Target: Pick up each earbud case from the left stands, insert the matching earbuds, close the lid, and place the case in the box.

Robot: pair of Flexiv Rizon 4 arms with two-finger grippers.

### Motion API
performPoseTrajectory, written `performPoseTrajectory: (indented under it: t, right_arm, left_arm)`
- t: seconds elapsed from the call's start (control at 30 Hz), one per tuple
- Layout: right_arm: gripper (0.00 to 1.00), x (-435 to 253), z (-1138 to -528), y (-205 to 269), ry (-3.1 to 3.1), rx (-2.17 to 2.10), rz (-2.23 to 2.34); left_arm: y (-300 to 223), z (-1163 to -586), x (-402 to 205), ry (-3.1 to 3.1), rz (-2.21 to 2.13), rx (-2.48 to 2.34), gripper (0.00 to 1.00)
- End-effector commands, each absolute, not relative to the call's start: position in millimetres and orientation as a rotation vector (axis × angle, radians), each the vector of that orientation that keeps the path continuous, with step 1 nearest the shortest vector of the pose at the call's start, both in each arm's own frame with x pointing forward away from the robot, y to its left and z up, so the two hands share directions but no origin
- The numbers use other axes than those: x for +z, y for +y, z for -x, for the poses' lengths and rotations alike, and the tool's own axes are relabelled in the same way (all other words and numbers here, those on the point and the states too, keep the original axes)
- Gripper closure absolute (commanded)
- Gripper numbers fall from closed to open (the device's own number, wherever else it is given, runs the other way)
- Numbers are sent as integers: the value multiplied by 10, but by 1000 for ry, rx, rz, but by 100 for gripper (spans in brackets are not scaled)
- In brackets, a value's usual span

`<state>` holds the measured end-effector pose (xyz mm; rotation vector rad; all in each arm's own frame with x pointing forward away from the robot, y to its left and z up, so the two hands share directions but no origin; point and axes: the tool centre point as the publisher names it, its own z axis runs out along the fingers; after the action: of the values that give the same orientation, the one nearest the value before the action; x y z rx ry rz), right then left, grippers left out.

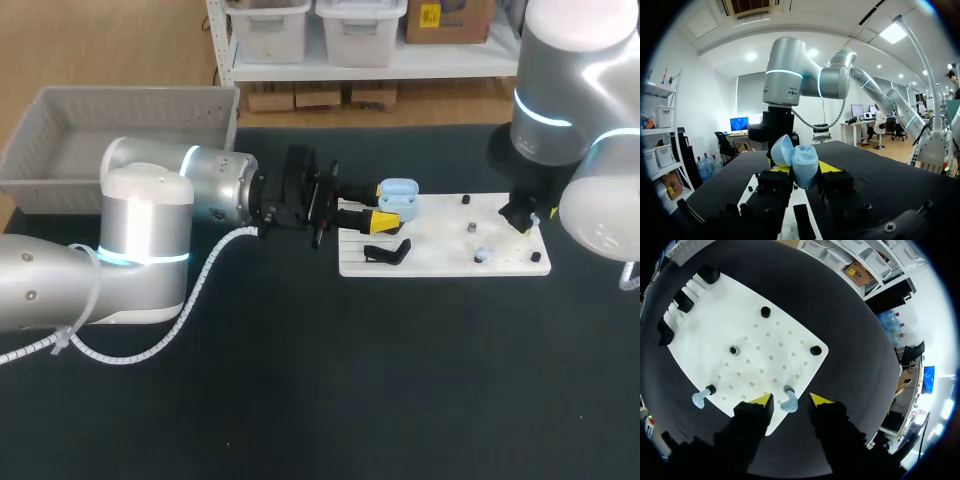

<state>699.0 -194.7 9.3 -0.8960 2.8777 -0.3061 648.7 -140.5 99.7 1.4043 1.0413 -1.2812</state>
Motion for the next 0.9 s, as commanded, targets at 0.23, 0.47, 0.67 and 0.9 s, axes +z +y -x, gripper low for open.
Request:
performPoseTrajectory:
  t: [0.23, 0.47, 0.67, 0.9]
  right_arm:
    - [61, 79, -6973, -1952, 2878, -309, 901]
    - [71, 76, -6966, -1955, 2879, -311, 904]
    - [100, 88, -6960, -1956, 2871, -316, 910]
    - [100, 208, -6910, -1947, 2849, -323, 921]
  left_arm:
    - [-1402, -6486, 986, 1038, -1402, -1280, 100]
    - [-1402, -6486, 986, 1038, -1402, -1280, 100]
    - [-1402, -6486, 986, 1038, -1402, -1280, 100]
    - [-1402, -6486, 986, 1038, -1402, -1280, 100]
